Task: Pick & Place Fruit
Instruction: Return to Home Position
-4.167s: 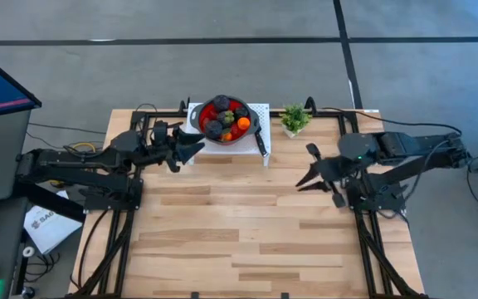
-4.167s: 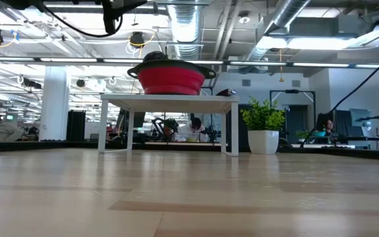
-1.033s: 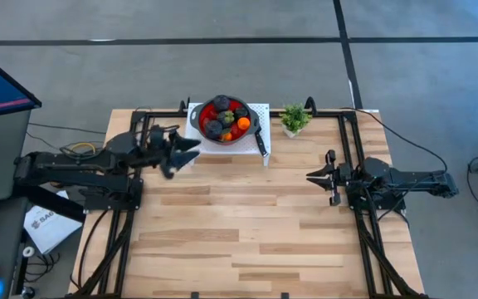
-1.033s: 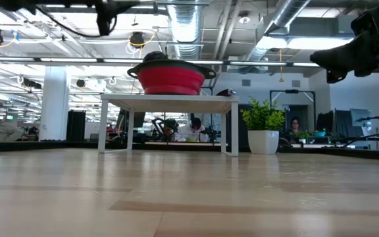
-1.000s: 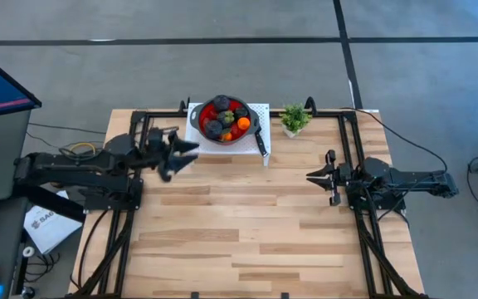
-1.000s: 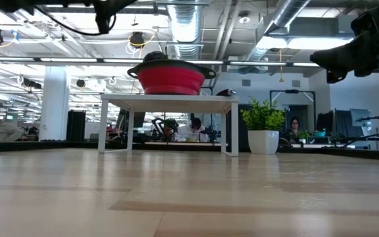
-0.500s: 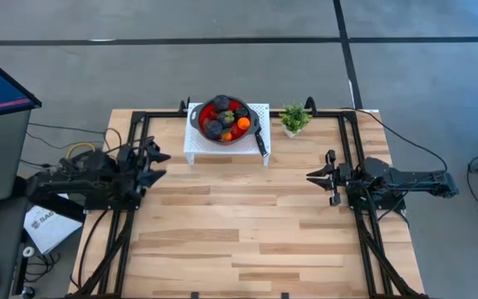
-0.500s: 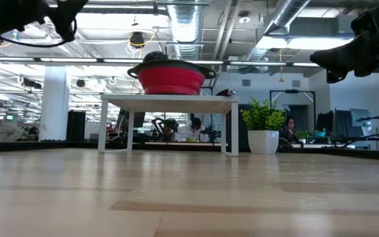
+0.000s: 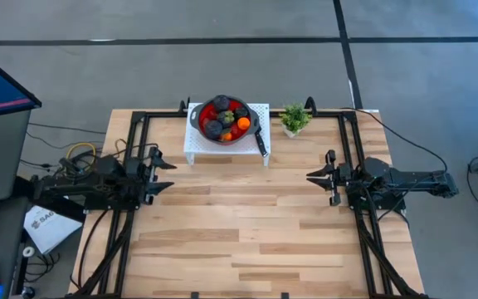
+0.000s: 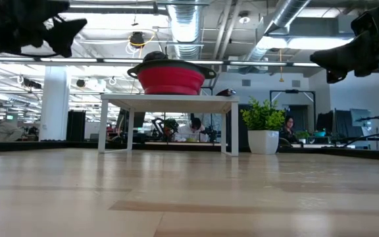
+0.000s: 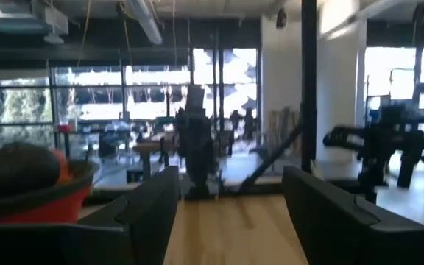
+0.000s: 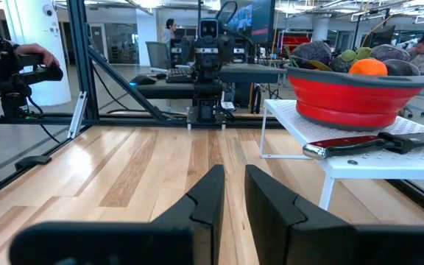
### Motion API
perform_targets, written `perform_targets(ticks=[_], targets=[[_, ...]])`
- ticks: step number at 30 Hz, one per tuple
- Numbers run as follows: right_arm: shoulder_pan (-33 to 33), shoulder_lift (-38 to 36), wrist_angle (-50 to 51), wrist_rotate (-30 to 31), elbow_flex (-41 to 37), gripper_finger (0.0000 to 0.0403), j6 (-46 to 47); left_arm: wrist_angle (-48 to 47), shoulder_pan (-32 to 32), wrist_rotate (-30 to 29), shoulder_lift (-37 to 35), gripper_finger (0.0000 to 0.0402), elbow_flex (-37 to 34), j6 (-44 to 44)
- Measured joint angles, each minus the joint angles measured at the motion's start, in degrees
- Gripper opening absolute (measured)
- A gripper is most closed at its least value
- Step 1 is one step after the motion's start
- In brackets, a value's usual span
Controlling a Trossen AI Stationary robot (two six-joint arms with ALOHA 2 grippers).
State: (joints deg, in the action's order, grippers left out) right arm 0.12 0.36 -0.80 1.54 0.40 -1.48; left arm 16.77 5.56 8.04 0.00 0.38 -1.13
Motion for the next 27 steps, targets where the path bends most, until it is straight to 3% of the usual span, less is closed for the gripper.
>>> perform_targets(ticks=[10,18,27], targets=[[0.00,0.00,-0.02,0.00,0.00,0.0049,0.00,-13.70,0.00,-0.07,-0.01,0.0237,0.00,0.66],[0.00,0.00,-0.02,0.00,0.00,0.0049,0.00,-15.77,0.00,-8.79,-0.01,0.0237,0.04,-0.61],[0.00,0.00,-0.02,0.00,0.00,0.0049,0.00,-15.82,-2.05,-9.28,-0.01,0.0237,0.04,-0.35]])
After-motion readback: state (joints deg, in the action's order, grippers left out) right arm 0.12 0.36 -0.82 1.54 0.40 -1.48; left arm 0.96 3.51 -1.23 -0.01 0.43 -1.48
